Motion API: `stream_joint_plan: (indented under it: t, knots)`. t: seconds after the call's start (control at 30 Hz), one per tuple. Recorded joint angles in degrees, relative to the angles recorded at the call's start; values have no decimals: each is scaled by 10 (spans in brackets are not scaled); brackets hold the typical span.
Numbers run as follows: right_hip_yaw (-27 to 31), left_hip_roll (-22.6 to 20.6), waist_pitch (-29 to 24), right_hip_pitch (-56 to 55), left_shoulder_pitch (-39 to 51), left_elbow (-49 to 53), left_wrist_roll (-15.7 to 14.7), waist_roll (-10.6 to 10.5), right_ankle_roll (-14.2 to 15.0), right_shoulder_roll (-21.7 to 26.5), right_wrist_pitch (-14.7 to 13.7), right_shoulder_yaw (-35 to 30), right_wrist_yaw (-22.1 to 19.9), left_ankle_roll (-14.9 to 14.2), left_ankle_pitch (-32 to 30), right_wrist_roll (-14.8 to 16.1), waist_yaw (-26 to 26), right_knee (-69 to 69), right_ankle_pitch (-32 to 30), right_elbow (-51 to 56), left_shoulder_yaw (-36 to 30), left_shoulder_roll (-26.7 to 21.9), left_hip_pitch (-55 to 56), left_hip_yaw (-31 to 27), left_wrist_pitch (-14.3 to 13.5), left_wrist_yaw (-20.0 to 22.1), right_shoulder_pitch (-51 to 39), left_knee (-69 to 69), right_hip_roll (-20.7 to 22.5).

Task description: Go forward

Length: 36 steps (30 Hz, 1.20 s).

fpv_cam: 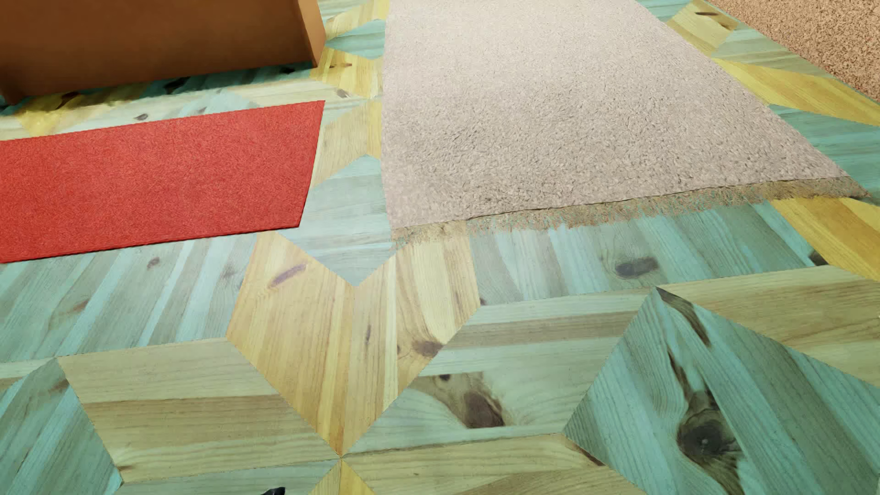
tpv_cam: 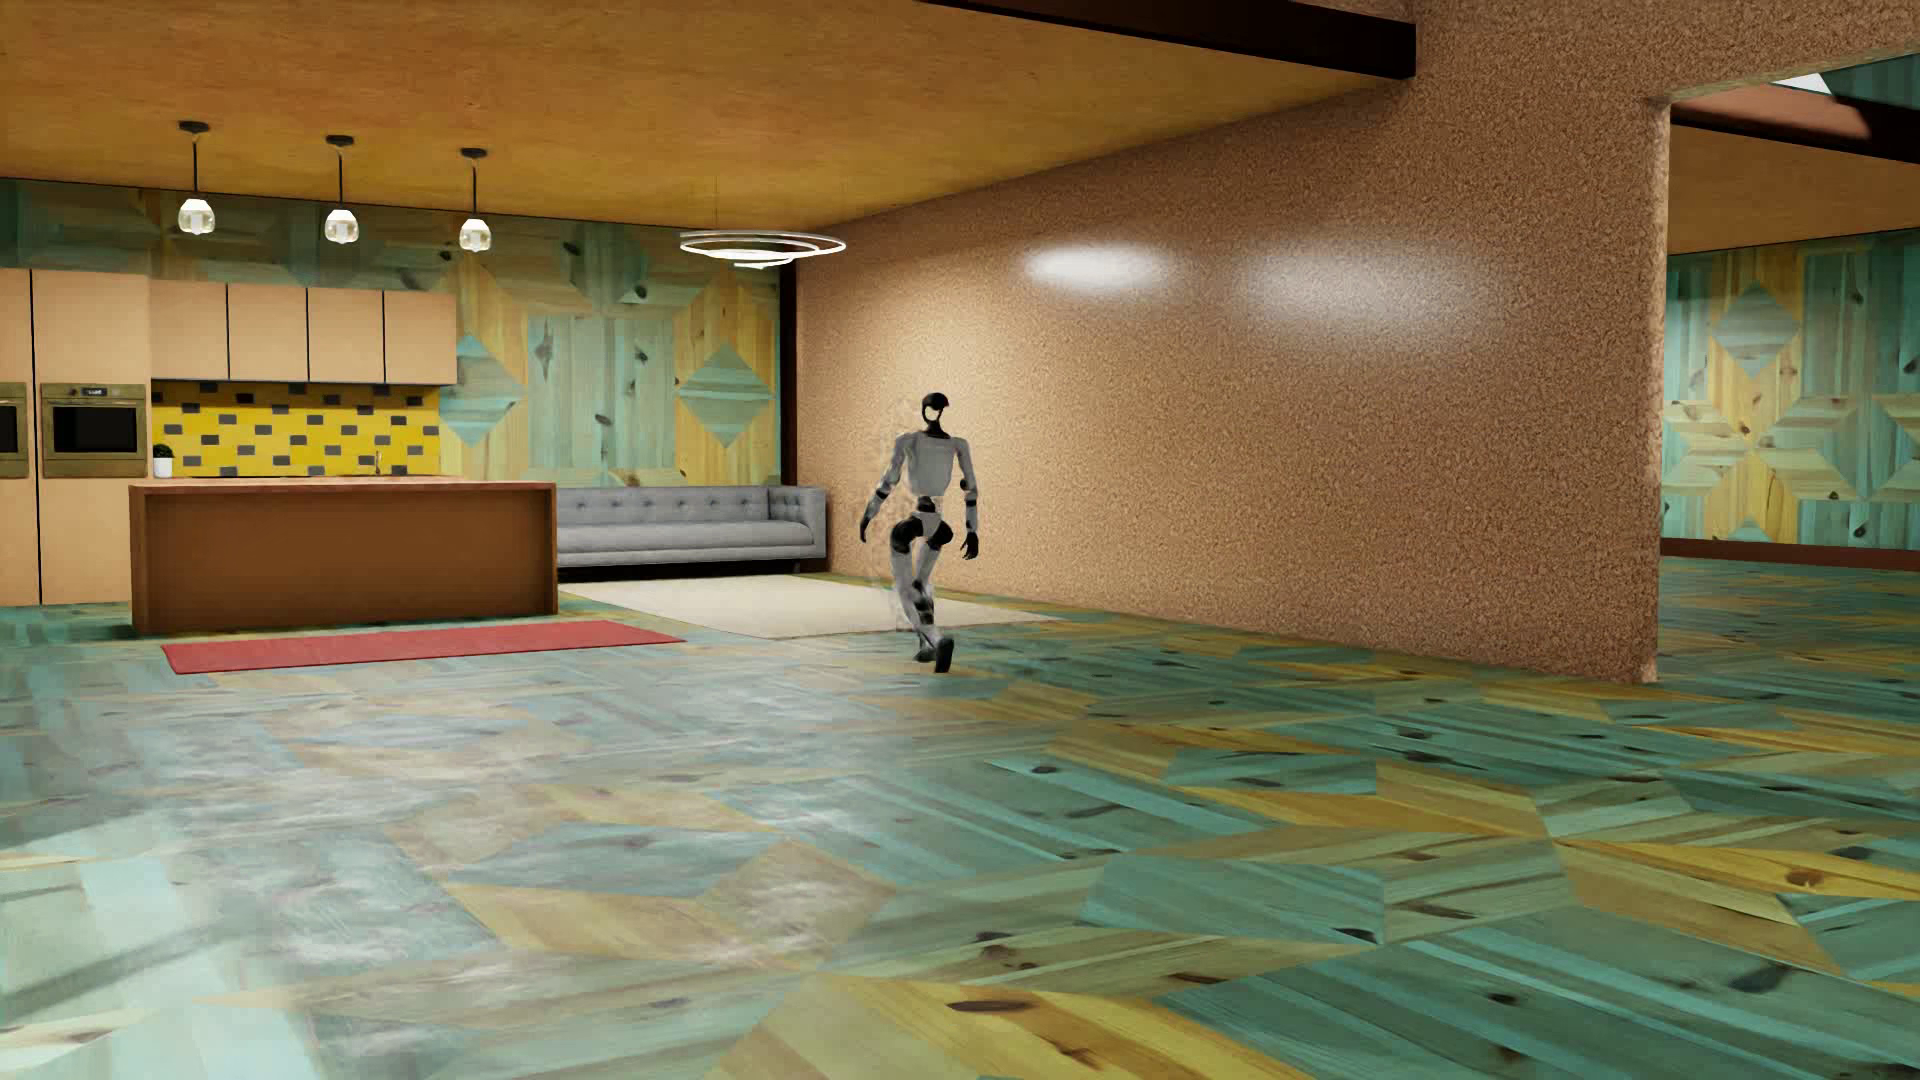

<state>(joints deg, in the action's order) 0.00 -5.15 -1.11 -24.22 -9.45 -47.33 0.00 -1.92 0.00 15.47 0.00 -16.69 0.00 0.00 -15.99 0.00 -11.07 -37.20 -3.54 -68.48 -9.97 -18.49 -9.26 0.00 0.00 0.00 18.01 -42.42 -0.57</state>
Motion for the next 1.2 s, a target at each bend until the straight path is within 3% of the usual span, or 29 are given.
stream_joint_plan:
  t: [0.03, 0.07, 0.13, 0.2, 0.3, 0.33, 0.4, 0.43, 0.47, 0.5, 0.53, 0.57, 0.6, 0.67, 0.7, 0.8, 0.87, 0.9, 0.93, 0.97, 1.0, 1.07, 1.13, 1.17, 1.2]
  knots:
    - [0, -8, 2, 19, -9, -9, 0, 6, 0, 1, 0, 2, 0, 0, -60, 0, 12, -2, 24, 6, -20, 3, 65, 0, 0, 0, -7, -101, 10]
    - [0, -12, -3, 47, -15, -19, 0, 12, 0, 2, 0, -3, 0, 0, -63, 0, 32, 0, 46, 18, -43, 1, 123, 0, 0, 0, -15, -192, 21]
    - [0, -8, -12, 132, -37, -33, 0, 24, 0, 8, 0, -6, 0, 0, 1, 0, 79, 28, 70, 50, -69, 6, 218, 0, 0, 0, -34, -287, 30]
    - [0, -6, -18, 207, -61, -43, 0, 39, 0, 18, 0, -2, 0, 0, -22, 0, 137, 53, 91, 85, -93, 8, 296, 0, 0, 0, -64, -234, 20]
    - [0, 0, -20, 303, -91, -44, 0, 51, 0, 36, 0, 17, 0, 0, -135, 0, 197, 83, 131, 152, -122, 7, 346, 0, 0, 0, -104, 27, 2]
    - [0, 2, -20, 336, -99, -47, 0, 49, 0, 41, 0, 25, 0, 0, -109, 0, 207, 89, 157, 171, -131, 7, 349, 0, 0, 0, -112, 109, 5]
    - [0, -5, -16, 370, -106, -65, 0, 53, 0, 47, 0, 42, 0, 0, 179, 0, 232, 78, 173, 190, -148, 12, 329, 0, 0, 0, -134, 240, -5]
    - [0, -12, -16, 385, -110, -76, 0, 55, 0, 48, 0, 46, 0, 0, 212, 0, 239, 66, 159, 194, -155, 15, 337, 0, 0, 0, -139, 174, -12]
    - [0, -28, -12, 387, -111, -86, 0, 58, 0, 48, 0, 51, 0, 0, 100, 0, 235, 35, 121, 192, -164, 18, 353, 0, 0, 0, -139, 167, -17]
    - [0, -43, -8, 384, -114, -99, 0, 66, 0, 44, 0, 55, 0, 0, 22, 0, 231, 0, 44, 184, -165, 21, 361, 0, 0, 0, -132, 146, -25]
    - [0, -58, -4, 365, -117, -111, 0, 72, 0, 37, 0, 55, 0, 0, -6, 0, 217, -77, -72, 167, -165, 22, 352, 0, 0, 0, -116, 117, -36]
    - [0, -69, -1, 310, -115, -110, 0, 81, 0, 33, 0, 43, 0, 0, 16, 0, 213, -174, -166, 154, -158, 18, 330, 0, 0, 0, -105, 104, -50]
    - [0, -84, -1, 245, -108, -106, 0, 86, 0, 31, 0, 20, 0, 0, 38, 0, 197, -272, -173, 140, -154, 14, 310, 0, 0, 0, -102, 97, -60]
    - [0, -90, -12, 146, -95, -81, 0, 80, 0, 27, 0, -6, 0, 0, 102, 0, 162, -400, 27, 117, -127, 9, 217, 0, 0, 0, -91, 114, -54]
    - [0, -87, -15, 100, -82, -75, 0, 75, 0, 24, 0, -15, 0, 0, 139, 0, 137, -414, 63, 101, -119, 4, 170, 0, 0, 0, -84, 127, -50]
    - [0, -56, -17, 9, -50, -31, 0, 55, 0, 21, 0, -23, 0, 0, 253, 0, 52, -262, 56, 87, -98, -17, 38, 0, 0, 0, -51, 175, -43]
    - [0, -40, -10, -14, -22, 1, 0, 48, 0, 21, 0, -4, 0, 0, 317, 0, 17, -43, -1, 105, -83, -30, -14, 0, 0, 0, -26, 185, -49]
    - [0, -36, 1, -13, -6, 11, 0, 47, 0, 21, 0, -8, 0, 0, 335, 0, 3, 36, 5, 97, -73, -36, -28, 0, 0, 0, -19, 185, -53]
    - [0, -23, 6, 0, 10, 17, 0, 44, 0, 20, 0, -11, 0, 0, 342, 0, -9, 262, -66, 90, -60, -38, -45, 0, 0, 0, -11, 183, -53]
    - [0, -17, 9, -19, 22, 17, 0, 40, 0, 19, 0, -11, 0, 0, 323, 0, -13, 121, -23, 79, -46, -36, -52, 0, 0, 0, -8, 178, -53]
    - [0, -5, 8, -30, 29, 14, 0, 35, 0, 17, 0, -25, 0, 0, 286, 0, -16, 75, -22, 60, -38, -34, -70, 0, 0, 0, -4, 169, -45]
    - [0, 4, 8, -31, 14, 1, 0, 20, 0, 12, 0, -57, 0, 0, 114, 0, -15, -5, -36, 16, -27, -19, -67, 0, 0, 0, -7, 76, -30]
    - [0, 19, 13, -2, -1, -5, 0, 22, 0, 9, 0, -47, 0, 0, -57, 0, -12, -44, 33, 29, -58, -15, 27, 0, 0, 0, -6, -95, -9]
    - [0, 24, 7, 27, -5, -3, 0, 25, 0, 7, 0, -52, 0, 0, -110, 0, 1, -46, 68, 41, -85, -20, 95, 0, 0, 0, -12, -198, 7]
    - [0, 21, 3, 60, -13, -4, 0, 31, 0, 8, 0, -50, 0, 0, -71, 0, 18, -45, 90, 57, -94, -18, 142, 0, 0, 0, -18, -272, 11]
